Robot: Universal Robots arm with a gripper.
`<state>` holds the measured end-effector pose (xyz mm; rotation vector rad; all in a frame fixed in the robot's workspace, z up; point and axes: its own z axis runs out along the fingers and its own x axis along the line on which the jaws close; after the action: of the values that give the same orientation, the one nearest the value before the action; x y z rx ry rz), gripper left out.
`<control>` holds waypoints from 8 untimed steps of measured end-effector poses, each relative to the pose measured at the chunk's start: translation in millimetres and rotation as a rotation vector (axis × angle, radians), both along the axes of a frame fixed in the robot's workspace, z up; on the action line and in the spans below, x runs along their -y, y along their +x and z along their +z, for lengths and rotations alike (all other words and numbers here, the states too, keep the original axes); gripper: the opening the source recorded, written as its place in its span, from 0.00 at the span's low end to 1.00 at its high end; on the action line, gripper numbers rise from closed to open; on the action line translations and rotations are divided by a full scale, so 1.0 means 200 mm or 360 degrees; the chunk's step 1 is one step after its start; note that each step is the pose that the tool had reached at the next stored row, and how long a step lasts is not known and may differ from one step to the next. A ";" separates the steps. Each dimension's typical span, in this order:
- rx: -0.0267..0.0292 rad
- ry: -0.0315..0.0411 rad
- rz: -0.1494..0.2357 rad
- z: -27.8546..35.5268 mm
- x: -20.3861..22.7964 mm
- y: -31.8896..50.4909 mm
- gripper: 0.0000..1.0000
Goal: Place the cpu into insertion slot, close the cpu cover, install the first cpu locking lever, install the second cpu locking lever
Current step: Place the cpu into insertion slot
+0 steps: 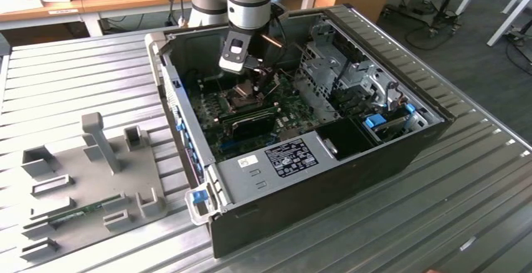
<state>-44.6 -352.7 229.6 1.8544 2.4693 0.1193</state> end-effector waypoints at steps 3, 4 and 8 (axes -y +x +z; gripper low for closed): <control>0.00002 0.0000 -0.0014 0.000 0.000 0.000 0.54; 0.00003 0.0000 -0.0036 -0.001 0.000 0.000 0.54; 0.00002 0.0000 -0.0139 -0.001 0.000 0.000 0.54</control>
<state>-44.6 -352.7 229.4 1.9582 2.3836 0.1158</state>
